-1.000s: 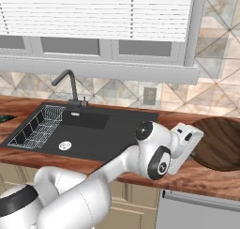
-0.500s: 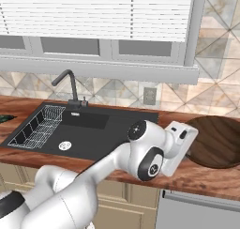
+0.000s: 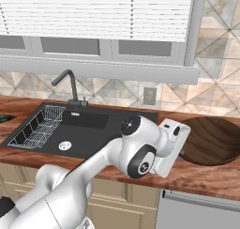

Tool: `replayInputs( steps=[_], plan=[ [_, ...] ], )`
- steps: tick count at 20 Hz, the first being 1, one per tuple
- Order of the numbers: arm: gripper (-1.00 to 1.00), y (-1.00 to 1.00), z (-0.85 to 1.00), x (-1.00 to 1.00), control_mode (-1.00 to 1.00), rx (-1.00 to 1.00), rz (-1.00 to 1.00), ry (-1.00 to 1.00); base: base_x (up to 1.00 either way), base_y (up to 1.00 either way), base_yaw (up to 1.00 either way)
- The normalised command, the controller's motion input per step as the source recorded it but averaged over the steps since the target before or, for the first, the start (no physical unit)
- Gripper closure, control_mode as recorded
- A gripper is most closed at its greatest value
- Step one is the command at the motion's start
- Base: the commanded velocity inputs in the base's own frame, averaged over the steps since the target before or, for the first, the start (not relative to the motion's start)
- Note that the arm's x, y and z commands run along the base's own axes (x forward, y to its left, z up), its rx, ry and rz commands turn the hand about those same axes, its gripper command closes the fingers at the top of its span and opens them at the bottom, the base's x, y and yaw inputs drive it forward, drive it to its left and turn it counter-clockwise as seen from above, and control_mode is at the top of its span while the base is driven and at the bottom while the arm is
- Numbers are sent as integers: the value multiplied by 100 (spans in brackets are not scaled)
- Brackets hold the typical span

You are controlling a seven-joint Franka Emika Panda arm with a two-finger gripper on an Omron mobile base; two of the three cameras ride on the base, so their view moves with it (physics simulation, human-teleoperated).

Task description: Remove the eggplant and peach from the sink. Then move the bowl and cup from the counter to the sink for washing.

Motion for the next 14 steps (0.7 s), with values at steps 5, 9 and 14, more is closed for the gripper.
replayInputs(
  steps=[5,9,14],
  plan=[
    [100,22,16,-12,-100,0,5,0,0,0,0],
    [100,22,16,-16,-100,0,6,0,0,0,0],
    [100,23,11,-16,-100,0,6,0,0,0,0]
  ],
)
